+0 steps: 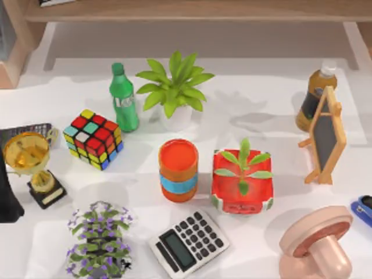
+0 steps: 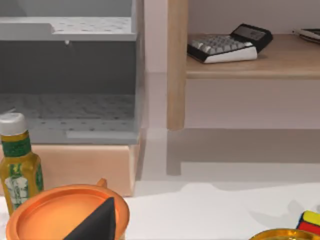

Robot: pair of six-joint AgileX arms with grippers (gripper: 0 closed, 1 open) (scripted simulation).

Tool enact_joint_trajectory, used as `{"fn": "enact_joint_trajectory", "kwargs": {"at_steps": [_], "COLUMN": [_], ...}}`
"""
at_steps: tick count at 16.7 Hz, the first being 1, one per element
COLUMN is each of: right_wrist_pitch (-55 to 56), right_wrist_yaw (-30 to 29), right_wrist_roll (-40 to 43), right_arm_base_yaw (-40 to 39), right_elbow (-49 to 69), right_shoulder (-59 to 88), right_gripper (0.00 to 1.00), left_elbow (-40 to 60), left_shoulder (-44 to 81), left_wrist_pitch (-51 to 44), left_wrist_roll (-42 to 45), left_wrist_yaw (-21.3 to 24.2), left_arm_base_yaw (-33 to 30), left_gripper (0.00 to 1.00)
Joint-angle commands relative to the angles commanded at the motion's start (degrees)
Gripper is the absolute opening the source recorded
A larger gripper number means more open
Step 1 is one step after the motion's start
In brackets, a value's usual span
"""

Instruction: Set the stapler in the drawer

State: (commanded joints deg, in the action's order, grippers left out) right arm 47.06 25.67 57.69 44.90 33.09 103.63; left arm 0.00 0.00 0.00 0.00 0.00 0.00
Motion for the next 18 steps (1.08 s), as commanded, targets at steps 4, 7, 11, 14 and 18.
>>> {"fn": "enact_joint_trajectory", "kwargs": {"at_steps": [4,7,11,14,18], "right_wrist_pitch": [-30.9,-54.5,-80.6,-94.2,-103.6], "right_wrist_yaw": [-7.1,-12.1,-18.3,-22.2,-25.2], "right_wrist_roll": [-12.2,-19.1,-24.7,-26.5,-27.0], "right_arm_base_yaw": [-7.3,-16.6,-31.7,-42.3,-51.3], "right_elbow": [5.4,10.0,15.4,19.1,22.8], "right_shoulder": [-5.9,-10.0,-14.2,-15.7,-15.0], "right_gripper": [1.0,1.0,1.0,1.0,1.0], "left_elbow": [0.0,0.0,0.0,0.0,0.0], "left_shoulder": [0.0,0.0,0.0,0.0,0.0], "left_wrist_pitch": [0.0,0.0,0.0,0.0,0.0], "left_wrist_roll": [0.0,0.0,0.0,0.0,0.0], "left_wrist_yaw": [0.0,0.0,0.0,0.0,0.0], "left_arm_base_yaw": [0.0,0.0,0.0,0.0,0.0], "left_gripper": [1.0,1.0,1.0,1.0,1.0]}}
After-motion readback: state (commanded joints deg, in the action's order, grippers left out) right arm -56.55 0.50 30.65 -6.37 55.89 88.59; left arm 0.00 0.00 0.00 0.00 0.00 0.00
